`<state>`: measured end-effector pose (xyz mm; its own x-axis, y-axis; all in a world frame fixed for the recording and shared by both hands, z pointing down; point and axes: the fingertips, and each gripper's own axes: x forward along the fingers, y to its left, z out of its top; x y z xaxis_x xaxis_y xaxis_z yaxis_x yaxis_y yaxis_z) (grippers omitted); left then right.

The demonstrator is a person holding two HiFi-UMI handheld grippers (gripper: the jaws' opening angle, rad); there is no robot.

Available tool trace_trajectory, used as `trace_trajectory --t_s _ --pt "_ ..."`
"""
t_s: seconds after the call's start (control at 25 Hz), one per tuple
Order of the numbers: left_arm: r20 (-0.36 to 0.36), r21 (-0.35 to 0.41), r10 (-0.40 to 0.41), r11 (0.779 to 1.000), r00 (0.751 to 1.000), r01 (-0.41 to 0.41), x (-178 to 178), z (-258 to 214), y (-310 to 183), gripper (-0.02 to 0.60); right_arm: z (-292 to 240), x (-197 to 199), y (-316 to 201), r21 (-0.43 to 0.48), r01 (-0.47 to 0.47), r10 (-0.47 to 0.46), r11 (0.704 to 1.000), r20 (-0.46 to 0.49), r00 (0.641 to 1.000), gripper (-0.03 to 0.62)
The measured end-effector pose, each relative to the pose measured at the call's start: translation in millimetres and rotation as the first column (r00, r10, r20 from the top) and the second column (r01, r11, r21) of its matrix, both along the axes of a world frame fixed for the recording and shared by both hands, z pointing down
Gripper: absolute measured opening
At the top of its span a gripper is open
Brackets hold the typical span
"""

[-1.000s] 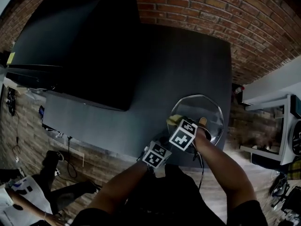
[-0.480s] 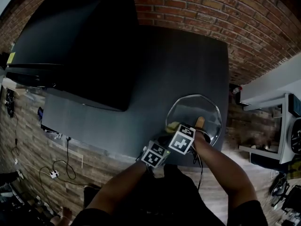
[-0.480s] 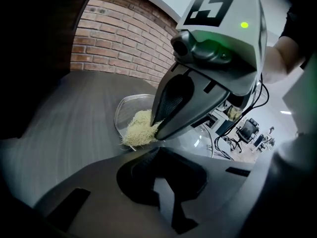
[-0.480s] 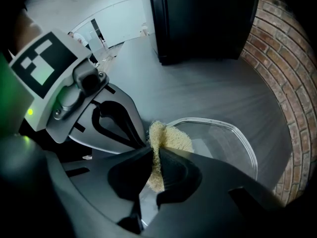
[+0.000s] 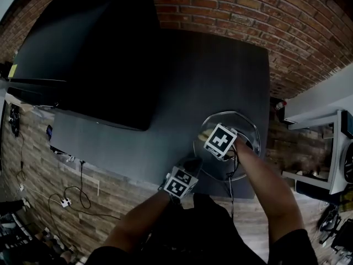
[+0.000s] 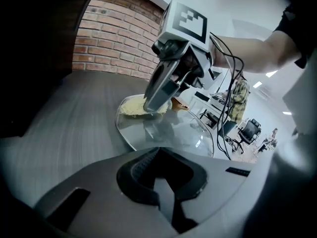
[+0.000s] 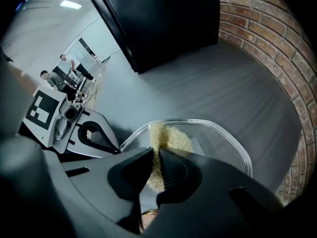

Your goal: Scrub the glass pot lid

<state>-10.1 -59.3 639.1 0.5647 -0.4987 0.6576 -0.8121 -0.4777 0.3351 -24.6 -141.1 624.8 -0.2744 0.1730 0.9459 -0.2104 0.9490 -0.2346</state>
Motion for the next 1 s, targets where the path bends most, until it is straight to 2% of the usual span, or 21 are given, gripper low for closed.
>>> trace_trajectory --t_s 0.16,0.36,0.6,1.0 --pt "0.003 -0.002 -0.012 1.000 1.000 0.012 0 0 0 0.031 -2 13 -30 -0.049 -0.089 0.090 0.995 0.017 0.996 0.043" --pt "0.009 0.002 -0.018 1.000 1.000 0.018 -1 0 -1 0.031 -5 40 -66 -0.070 -0.223 0.227 0.972 0.056 0.972 0.043" --pt "0.014 0.006 -0.028 1.000 1.000 0.028 -2 3 0 0.031 -4 86 -95 -0.069 -0.381 0.386 0.922 0.090 0.918 0.043" --pt "0.024 -0.009 -0.026 1.000 0.999 0.026 -4 1 0 0.031 1 163 -100 -0.050 -0.550 0.552 0.834 0.110 0.827 0.043"
